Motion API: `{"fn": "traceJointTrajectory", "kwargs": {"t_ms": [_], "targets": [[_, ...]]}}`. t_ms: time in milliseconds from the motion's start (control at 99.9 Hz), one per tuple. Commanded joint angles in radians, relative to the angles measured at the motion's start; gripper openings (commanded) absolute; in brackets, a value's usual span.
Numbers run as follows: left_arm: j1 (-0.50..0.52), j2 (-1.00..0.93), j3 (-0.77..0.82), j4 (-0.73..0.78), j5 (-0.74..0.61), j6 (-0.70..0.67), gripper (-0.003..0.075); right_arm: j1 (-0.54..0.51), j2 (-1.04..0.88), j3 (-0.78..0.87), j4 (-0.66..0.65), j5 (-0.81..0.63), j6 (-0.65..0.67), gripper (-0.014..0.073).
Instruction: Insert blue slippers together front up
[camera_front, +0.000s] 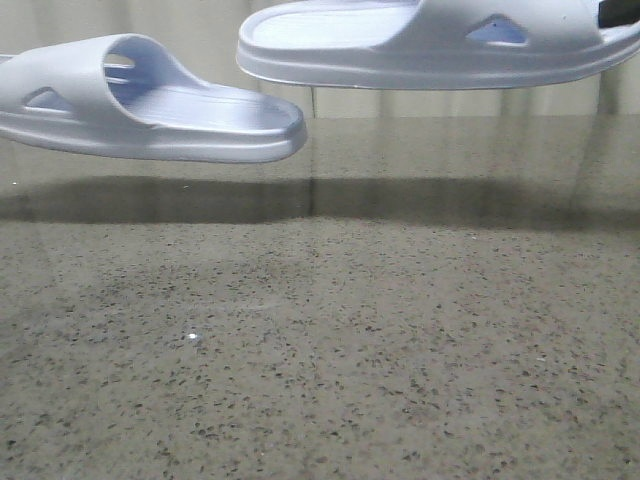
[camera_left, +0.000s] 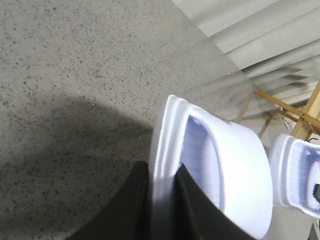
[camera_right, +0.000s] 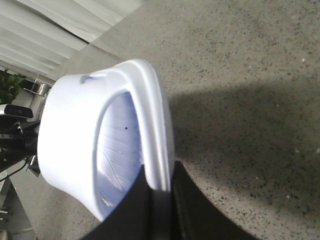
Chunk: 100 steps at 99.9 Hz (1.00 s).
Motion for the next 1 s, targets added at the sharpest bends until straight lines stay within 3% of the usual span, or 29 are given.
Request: {"fn": "traceJointTrajectory", "kwargs": {"t_ms": [0,490,991], "targets": [[-0.013,-0.040,-0.026,-0.091,0.100,0.004,0.0015,0.001,0.008,-0.041,0.083,0.052,-0.024,-0.0104],[-0.030,-0.040,-0.026,-0.119,0.100,0.004,0.0015,0.139,0.178,-0.206,0.064,0.065,-0.028,-0.0104],[-0.030,-0.040,-0.026,-0.140,0.100,0.004,0.0015,0.257,0.299,-0.211,0.117,-0.009,-0.078,-0.0104]]}}
